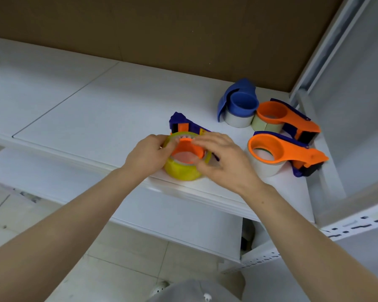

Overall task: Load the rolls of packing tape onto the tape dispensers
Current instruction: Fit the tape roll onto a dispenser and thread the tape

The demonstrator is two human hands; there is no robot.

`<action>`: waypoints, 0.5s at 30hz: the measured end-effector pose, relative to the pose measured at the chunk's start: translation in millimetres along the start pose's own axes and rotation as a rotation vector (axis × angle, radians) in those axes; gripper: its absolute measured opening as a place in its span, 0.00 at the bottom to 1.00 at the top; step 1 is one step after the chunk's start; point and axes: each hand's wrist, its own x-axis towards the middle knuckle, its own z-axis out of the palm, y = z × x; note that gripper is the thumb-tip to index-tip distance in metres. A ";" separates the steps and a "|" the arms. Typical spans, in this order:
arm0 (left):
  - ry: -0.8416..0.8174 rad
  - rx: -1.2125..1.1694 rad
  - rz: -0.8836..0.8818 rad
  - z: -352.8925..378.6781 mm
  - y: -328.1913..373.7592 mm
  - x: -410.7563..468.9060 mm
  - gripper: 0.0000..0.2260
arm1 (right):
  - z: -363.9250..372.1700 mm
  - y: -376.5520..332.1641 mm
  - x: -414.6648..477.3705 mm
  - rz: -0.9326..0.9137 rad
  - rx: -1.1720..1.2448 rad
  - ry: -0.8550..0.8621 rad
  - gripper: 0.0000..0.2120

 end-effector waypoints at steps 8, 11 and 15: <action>-0.096 -0.557 -0.351 -5.7 8.1 -9.1 0.16 | 18.7 -9.7 6.1 -0.097 -0.398 -0.240 0.21; -0.132 -0.784 -0.351 -11.9 9.3 -14.6 0.12 | 24.7 -5.5 2.0 -0.033 -0.176 -0.120 0.20; -0.260 -1.010 -0.322 -14.4 20.4 -17.7 0.14 | 32.1 -9.2 -0.6 0.148 0.351 0.167 0.17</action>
